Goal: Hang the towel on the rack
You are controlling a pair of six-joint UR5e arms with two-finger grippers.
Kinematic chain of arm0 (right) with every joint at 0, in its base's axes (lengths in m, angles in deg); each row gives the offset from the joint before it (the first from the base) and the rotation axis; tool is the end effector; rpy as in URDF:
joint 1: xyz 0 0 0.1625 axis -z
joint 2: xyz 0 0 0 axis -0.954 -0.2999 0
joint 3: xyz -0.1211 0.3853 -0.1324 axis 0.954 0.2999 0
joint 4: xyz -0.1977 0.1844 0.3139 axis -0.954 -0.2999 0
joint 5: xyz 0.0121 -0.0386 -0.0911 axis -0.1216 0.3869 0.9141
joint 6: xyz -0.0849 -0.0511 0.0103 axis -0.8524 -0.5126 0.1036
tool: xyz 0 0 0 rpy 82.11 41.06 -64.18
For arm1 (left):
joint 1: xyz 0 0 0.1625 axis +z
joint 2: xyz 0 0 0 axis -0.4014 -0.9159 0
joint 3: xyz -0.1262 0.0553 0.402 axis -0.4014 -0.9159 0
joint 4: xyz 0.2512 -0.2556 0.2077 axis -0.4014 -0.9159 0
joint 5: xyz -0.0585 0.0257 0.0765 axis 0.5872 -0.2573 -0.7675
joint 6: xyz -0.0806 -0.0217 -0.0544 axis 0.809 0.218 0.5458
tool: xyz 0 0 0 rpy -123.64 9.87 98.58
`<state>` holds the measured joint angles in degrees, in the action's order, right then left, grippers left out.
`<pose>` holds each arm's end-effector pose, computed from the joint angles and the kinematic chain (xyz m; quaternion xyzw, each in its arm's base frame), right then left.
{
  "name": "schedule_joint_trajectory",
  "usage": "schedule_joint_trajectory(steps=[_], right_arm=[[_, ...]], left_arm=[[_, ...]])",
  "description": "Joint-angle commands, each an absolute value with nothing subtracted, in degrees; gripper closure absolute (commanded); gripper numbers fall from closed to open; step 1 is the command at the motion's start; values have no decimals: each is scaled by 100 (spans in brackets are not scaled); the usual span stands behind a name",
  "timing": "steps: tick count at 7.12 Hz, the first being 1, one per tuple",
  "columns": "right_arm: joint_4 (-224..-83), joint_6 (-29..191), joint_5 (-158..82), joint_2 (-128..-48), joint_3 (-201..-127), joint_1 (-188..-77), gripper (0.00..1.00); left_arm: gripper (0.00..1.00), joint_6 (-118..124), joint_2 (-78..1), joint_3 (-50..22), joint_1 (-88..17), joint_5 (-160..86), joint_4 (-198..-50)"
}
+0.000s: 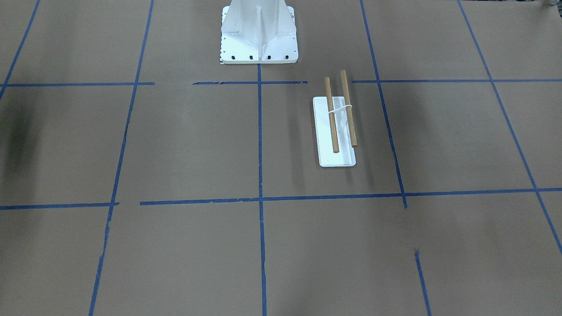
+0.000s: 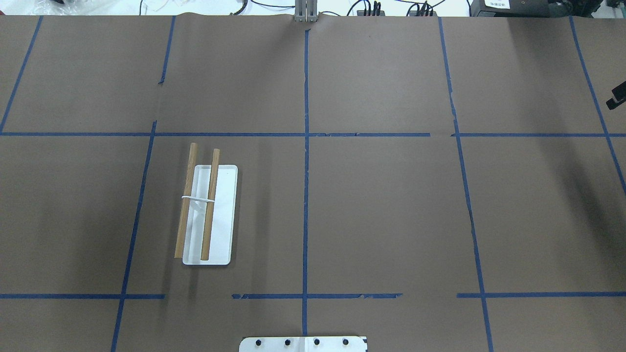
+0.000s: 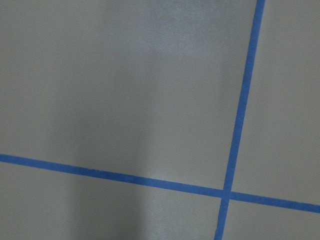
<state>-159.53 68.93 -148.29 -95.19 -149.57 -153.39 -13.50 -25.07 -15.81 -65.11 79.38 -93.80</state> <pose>-0.0311 -0.5997 0.6245 0.0270 -0.3752 -0.0669 0.9241 -0.0479 -0.5391 0.5827 0.0399 0.4042 0.0398 0.9129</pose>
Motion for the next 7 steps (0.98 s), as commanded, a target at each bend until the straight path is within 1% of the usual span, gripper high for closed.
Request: schedule_joint_trajectory(steps=[1, 4, 5, 7], right_arm=[[-15926, 6938, -14952, -9532, -15014, -15394, 0], [-15654, 6991, -14935, -9645, -15032, -15385, 0], [-15279, 6991, -14944, -9933, -15215, -15368, 0], [-14006, 7174, -14927, -10941, -15340, -15323, 0]], left_arm=[[0, -1509, -2481, -1873, -6528, 7866, -9342], [0, -1510, -2490, -1938, -6502, 7927, -9385], [0, -1528, -2490, -1895, -6484, 7831, -9385], [0, -1493, -2543, -1614, -6475, 7882, -9717]])
